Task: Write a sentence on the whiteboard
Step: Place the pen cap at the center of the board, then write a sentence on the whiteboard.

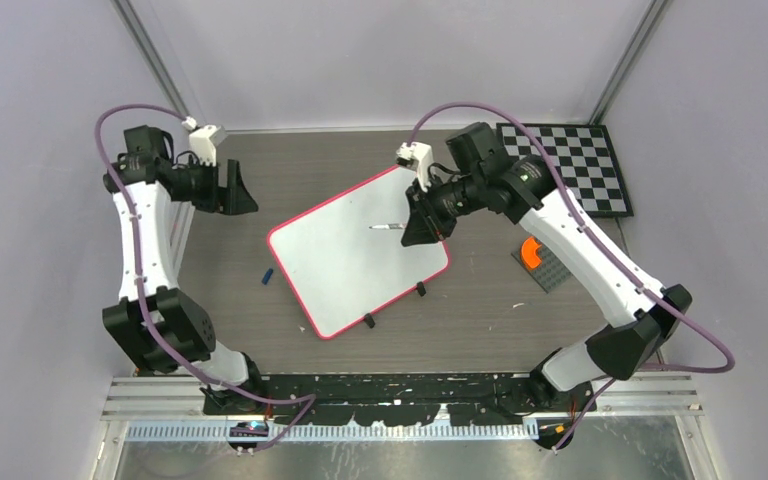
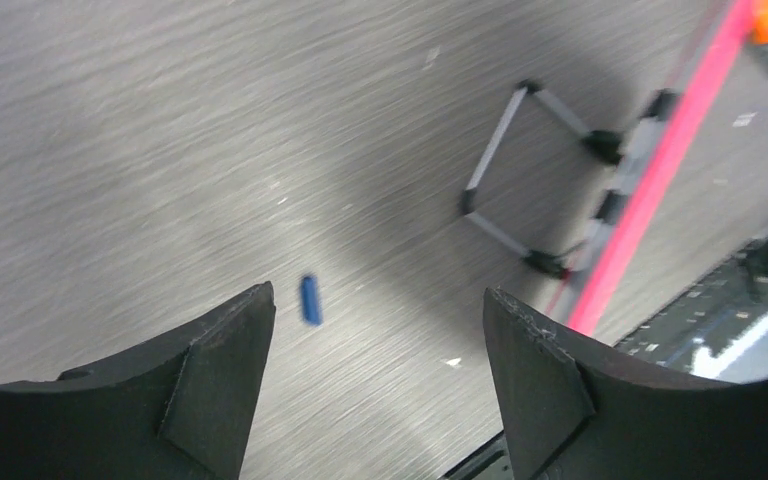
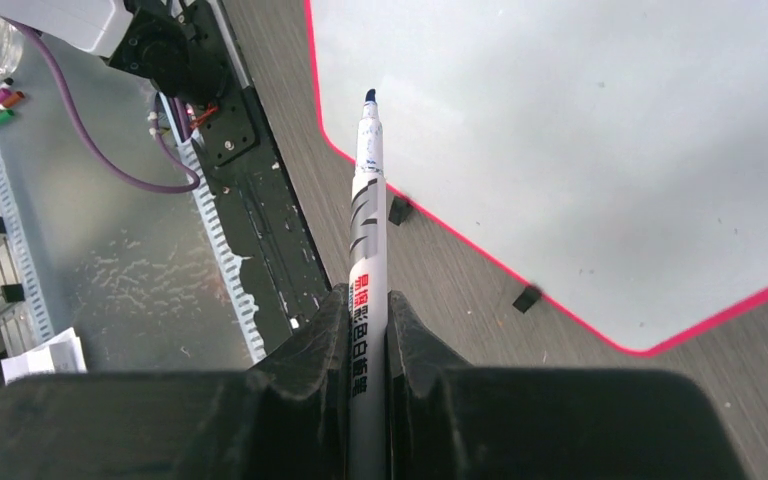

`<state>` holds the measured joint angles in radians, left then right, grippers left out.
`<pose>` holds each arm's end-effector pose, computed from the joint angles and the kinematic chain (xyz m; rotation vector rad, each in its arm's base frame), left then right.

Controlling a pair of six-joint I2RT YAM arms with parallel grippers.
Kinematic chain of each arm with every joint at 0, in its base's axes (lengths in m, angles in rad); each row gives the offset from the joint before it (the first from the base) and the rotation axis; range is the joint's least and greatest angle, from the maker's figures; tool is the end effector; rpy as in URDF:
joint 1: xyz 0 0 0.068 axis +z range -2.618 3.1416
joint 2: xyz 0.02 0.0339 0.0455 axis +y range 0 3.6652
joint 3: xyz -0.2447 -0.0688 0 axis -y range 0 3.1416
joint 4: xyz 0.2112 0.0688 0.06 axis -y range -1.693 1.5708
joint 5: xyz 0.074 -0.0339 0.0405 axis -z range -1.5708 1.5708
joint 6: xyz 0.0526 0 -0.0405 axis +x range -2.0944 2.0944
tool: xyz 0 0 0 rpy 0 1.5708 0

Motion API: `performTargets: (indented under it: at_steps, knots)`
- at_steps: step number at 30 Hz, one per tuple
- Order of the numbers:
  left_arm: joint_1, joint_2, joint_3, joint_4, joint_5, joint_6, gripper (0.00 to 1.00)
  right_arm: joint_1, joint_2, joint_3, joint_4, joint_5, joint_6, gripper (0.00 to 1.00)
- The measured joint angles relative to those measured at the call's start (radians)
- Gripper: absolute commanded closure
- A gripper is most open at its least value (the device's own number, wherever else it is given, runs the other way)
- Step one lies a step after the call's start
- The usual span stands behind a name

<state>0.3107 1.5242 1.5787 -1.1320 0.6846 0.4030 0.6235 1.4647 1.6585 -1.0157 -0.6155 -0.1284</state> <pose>0.2678 0.0510 0.3283 0.3245 2.3777 -0.5878 0.2010 0.1820 0.3707 -1.1560 2.1150 0.9673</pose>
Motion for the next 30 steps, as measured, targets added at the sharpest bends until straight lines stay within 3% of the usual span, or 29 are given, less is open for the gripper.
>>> performTargets:
  at_steps: [8, 18, 30]
  knots:
    - [-0.064, -0.019, 0.043, -0.035, 0.325, -0.078, 0.27, 0.029, 0.047, 0.042, 0.021, 0.006, 0.001, 1.00]
    - [-0.217, 0.009, -0.079, 0.058, 0.350, -0.213, 0.35, 0.029, 0.011, 0.042, 0.010, 0.021, -0.002, 1.00]
    - [-0.304, 0.047, -0.133, 0.149, 0.325, -0.270, 0.79, 0.029, -0.035, 0.026, -0.021, 0.032, -0.021, 1.00]
